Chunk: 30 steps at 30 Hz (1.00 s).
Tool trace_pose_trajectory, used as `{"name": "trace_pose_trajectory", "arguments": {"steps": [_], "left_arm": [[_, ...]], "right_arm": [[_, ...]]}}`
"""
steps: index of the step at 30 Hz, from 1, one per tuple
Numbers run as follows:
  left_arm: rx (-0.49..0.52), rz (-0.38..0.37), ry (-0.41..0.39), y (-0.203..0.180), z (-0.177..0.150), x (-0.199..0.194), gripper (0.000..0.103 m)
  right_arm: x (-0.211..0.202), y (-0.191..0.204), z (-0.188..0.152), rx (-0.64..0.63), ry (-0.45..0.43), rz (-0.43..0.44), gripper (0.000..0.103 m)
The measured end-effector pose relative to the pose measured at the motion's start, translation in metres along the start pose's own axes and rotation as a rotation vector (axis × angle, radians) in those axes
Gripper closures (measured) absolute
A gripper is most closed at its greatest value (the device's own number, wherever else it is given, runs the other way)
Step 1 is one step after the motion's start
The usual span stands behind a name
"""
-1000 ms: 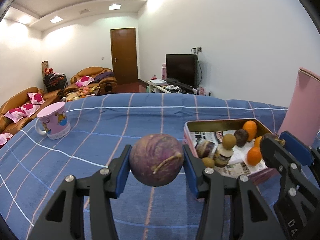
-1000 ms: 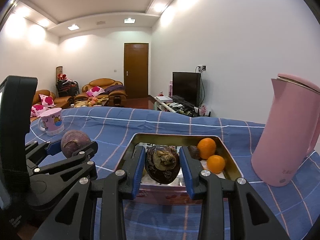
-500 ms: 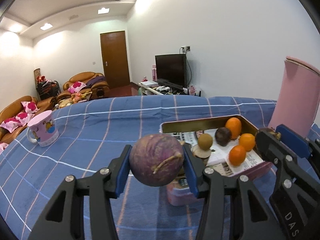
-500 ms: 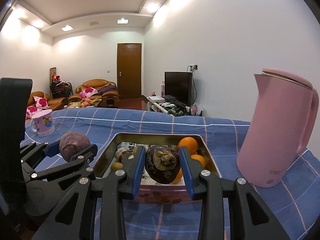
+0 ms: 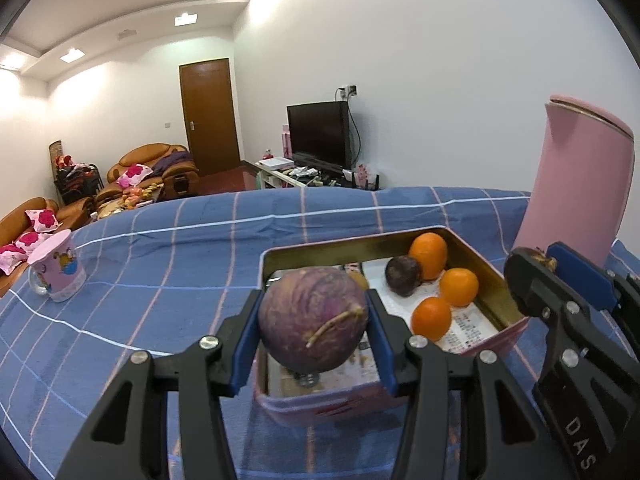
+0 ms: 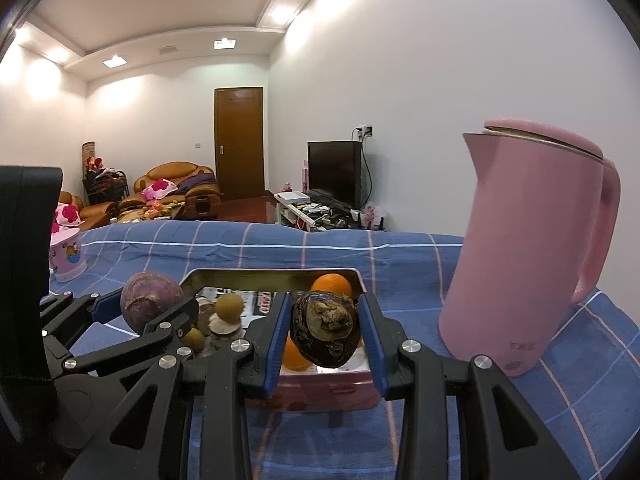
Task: Organize fruits
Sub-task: 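Lower the dark brown fruit into the tin with the right tool while the left tool lowers the purple fruit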
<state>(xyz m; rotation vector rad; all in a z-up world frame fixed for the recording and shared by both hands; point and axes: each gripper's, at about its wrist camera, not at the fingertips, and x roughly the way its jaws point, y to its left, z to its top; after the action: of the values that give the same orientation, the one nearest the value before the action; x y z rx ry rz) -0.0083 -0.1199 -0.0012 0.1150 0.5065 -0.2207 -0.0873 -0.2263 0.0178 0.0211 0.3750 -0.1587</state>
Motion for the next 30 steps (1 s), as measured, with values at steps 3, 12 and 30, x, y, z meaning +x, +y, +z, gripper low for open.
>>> {"name": "trace_pose_trajectory", "arguments": {"steps": [3,12,30], "left_arm": [[0.01,-0.016,0.004,-0.01,0.001,0.002,0.052],[-0.006,-0.064,0.025,-0.023,0.008,0.015,0.052],[-0.043,-0.083,0.009,-0.008,0.015,0.022,0.052]], "right_arm": [[0.0,-0.006,0.0,0.004,0.0,-0.012,0.065],[0.004,-0.027,0.002,0.049,0.016,-0.047,0.065],[0.003,-0.03,0.005,0.054,0.002,-0.152,0.066]]}}
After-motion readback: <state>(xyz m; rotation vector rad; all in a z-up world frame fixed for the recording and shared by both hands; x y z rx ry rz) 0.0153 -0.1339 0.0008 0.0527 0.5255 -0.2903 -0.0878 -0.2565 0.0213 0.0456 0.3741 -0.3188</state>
